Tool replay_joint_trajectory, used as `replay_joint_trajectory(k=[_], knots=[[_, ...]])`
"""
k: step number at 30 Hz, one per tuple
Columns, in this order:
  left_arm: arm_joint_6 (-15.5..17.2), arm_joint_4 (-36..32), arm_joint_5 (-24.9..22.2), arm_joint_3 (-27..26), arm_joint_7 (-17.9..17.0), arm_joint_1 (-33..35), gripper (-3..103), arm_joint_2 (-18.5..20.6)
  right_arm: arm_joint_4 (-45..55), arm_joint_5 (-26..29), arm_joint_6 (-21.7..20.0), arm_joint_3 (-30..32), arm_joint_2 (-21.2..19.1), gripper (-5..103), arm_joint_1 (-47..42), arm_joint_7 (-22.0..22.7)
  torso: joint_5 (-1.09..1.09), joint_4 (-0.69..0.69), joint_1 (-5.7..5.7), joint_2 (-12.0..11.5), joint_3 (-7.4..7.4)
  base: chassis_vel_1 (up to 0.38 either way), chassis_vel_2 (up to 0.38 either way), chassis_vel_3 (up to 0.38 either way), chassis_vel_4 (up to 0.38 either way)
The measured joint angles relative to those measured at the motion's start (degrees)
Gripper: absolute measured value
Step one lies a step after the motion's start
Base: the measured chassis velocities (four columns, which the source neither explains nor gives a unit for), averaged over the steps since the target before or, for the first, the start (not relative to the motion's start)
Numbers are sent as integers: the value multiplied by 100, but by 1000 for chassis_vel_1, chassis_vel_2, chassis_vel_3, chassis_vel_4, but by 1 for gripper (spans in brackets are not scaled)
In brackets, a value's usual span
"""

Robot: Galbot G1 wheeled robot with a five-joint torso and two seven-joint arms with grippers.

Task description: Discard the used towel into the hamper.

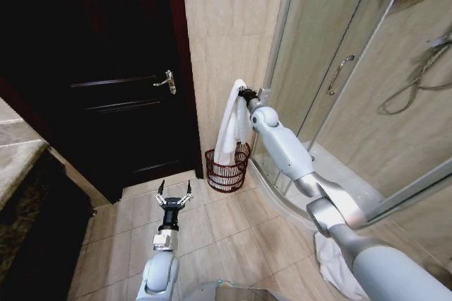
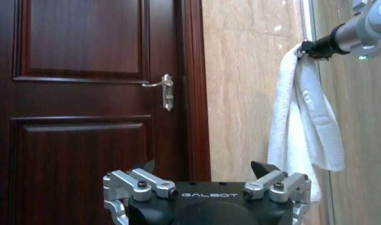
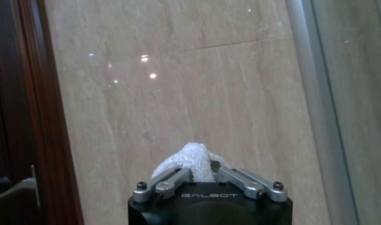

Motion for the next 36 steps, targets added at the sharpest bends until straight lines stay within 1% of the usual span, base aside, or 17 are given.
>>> replay_joint_trajectory(k=[3, 5, 8, 13, 21, 25, 29, 30, 36], knots=[[-17, 0, 6, 1, 13, 40, 100, -4, 28, 0, 0, 5, -20, 4, -15, 28, 0, 1, -54, -119, -65, 0, 0, 0, 0], [-19, -2, 7, 0, 15, 47, 100, -3, 50, 1, 0, 4, -21, 4, -27, 48, 0, 1, -68, -151, -82, 0, 0, 0, 0], [-28, -28, 7, -12, 19, 65, 100, 8, 179, -66, 10, -53, -55, 4, -130, 94, 0, 1, -133, -289, -154, 0, 0, 0, 0], [-47, -36, -2, -28, 19, 94, 100, 28, 234, -160, 10, -68, -83, 4, -172, 124, 0, 1, -184, -399, -215, 0, 0, 0, 0], [-97, -25, -22, -33, 31, 126, 100, 37, 570, -191, 66, -90, -237, 4, -422, 346, 0, 0, -296, -648, -353, 0, 0, 0, 0], [-97, -16, -24, -33, 49, 94, 100, 49, 642, -190, 71, -82, -244, 4, -492, 380, 0, 0, -326, -726, -401, -18, 18, 30, -23], [-79, -22, -25, -29, 73, 55, 100, 63, 698, -227, 104, -69, -235, 4, -566, 400, 0, 1, -382, -860, -475, -77, 90, 80, -76], [-79, -22, -25, -29, 73, 55, 100, 63, 698, -227, 104, -69, -235, 4, -566, 400, 0, 1, -382, -860, -475, -79, 117, 102, -89], [-67, -12, -30, -38, 85, 24, 100, 104, 1010, -283, 99, -42, -311, 4, -806, 545, -1, 2, -462, -1035, -571, -131, 129, 110, -102]])
